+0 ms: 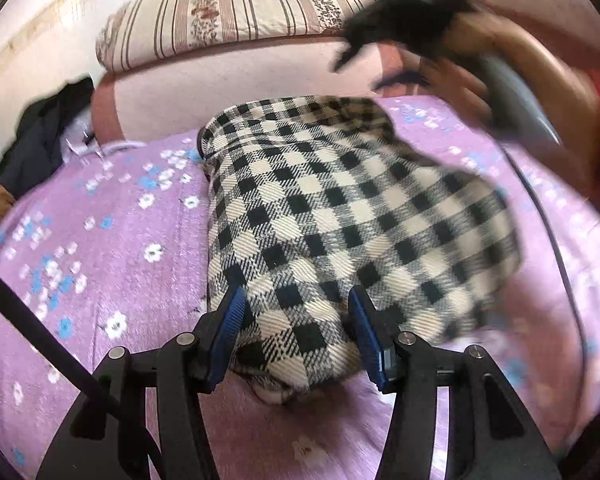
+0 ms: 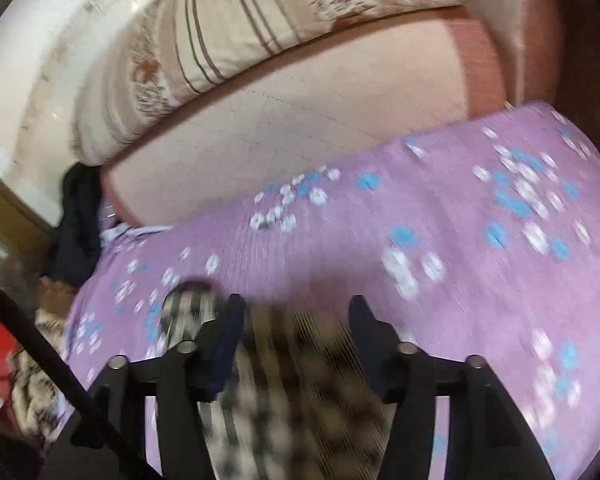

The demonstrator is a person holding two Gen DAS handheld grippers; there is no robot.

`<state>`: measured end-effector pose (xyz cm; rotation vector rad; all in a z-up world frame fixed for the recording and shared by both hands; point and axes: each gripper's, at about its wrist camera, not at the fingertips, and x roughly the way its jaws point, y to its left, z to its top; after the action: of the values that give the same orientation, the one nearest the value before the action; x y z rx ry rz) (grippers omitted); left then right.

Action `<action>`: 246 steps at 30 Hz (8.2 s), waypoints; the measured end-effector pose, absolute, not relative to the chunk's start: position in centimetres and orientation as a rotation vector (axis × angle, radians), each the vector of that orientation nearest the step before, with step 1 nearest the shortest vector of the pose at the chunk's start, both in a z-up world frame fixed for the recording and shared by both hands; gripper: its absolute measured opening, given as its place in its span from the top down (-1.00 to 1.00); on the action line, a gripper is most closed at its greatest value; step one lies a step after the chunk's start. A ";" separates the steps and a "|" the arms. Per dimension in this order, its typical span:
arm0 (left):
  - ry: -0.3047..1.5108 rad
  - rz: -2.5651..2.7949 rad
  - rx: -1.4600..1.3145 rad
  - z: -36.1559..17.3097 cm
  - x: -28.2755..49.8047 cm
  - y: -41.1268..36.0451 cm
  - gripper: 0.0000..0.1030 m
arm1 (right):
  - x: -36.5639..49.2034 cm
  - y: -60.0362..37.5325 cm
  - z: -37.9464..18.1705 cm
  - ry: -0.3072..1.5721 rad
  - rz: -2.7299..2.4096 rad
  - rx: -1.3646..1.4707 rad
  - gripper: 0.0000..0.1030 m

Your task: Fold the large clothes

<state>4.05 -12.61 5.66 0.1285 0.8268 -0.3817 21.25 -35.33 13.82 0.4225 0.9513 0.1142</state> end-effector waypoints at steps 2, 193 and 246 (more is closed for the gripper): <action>0.850 -0.407 0.038 6.8 4.4 -11.2 -0.04 | 17.7 -36.7 13.4 0.949 0.155 0.466 -0.29; 1.104 -0.045 0.038 2.1 -5.8 -6.0 -1.00 | -6.8 -23.4 6.8 0.981 -0.054 -0.015 -0.16; 0.986 -0.077 0.007 5.0 -6.9 -6.5 -1.00 | -6.7 -23.0 7.2 0.920 -0.079 -0.073 -0.25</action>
<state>-6.94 -6.45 5.02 0.0070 0.9860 -0.0774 -6.73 -22.96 7.16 -0.0732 0.9201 -0.0795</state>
